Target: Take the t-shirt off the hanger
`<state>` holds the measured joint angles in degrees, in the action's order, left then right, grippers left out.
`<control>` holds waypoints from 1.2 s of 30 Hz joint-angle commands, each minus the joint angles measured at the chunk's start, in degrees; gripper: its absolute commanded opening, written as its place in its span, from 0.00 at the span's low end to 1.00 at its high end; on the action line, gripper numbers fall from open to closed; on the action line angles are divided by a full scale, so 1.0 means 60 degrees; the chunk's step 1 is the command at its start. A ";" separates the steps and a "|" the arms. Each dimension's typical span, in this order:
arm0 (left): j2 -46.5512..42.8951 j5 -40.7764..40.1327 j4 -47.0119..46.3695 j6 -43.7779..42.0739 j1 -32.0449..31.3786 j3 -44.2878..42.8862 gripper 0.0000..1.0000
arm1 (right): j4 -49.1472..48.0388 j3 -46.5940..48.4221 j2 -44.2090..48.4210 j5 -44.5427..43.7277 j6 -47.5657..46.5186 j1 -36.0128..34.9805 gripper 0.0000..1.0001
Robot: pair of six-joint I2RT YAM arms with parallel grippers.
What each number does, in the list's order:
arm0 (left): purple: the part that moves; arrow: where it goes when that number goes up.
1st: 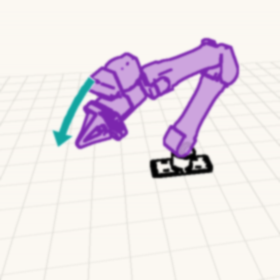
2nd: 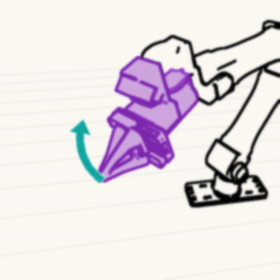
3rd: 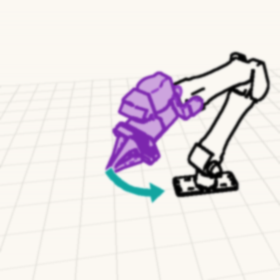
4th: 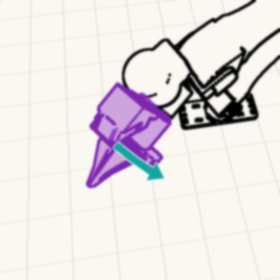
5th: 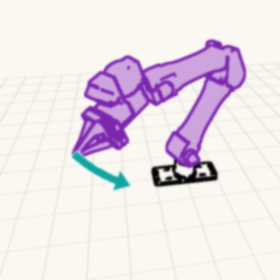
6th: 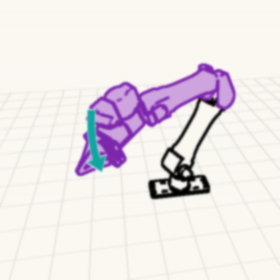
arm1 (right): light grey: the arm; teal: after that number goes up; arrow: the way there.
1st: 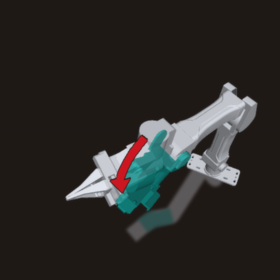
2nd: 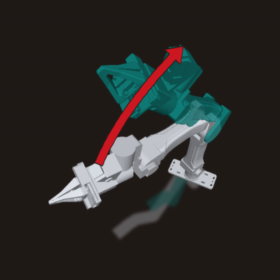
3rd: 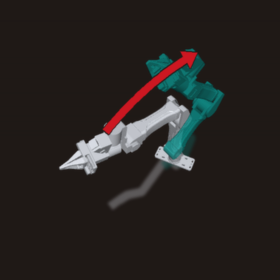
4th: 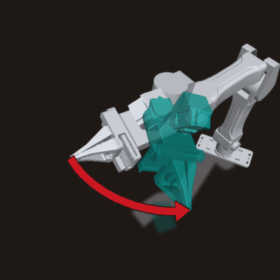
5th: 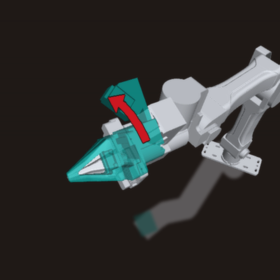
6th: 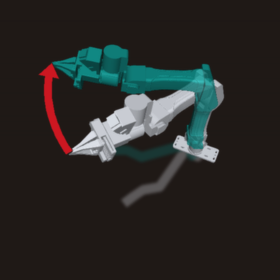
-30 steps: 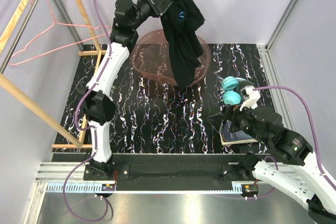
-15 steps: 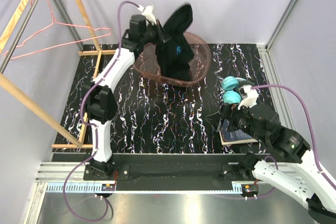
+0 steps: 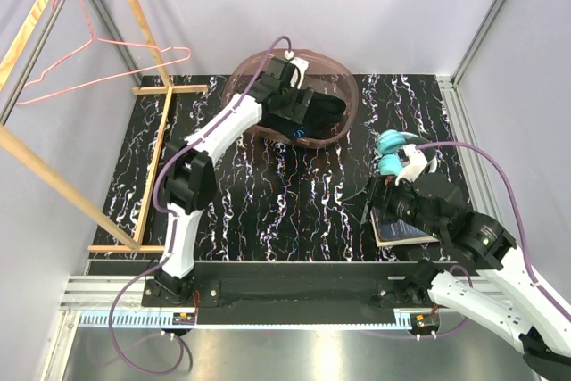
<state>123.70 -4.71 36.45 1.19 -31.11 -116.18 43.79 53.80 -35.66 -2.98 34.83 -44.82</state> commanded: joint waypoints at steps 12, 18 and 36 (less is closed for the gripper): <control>-0.6593 0.2512 -0.1382 0.2846 -0.1502 0.4155 0.99 | -0.0340 -0.0792 0.0009 0.0468 0.1548 0.0043 0.96; -1.0621 0.2266 -0.5075 0.5307 -0.4212 1.0371 0.99 | -0.0984 -0.1902 0.1106 0.0468 0.2441 0.0043 0.97; -1.9224 -0.0753 -0.8404 0.7478 -0.7544 1.9332 0.99 | -0.3445 -0.7618 0.5783 -0.0895 0.4112 0.0043 1.00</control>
<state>12.56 -5.04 -7.99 46.44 -75.94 -3.77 28.29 12.03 -6.09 -6.20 58.35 -44.82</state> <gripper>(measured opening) 0.987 0.994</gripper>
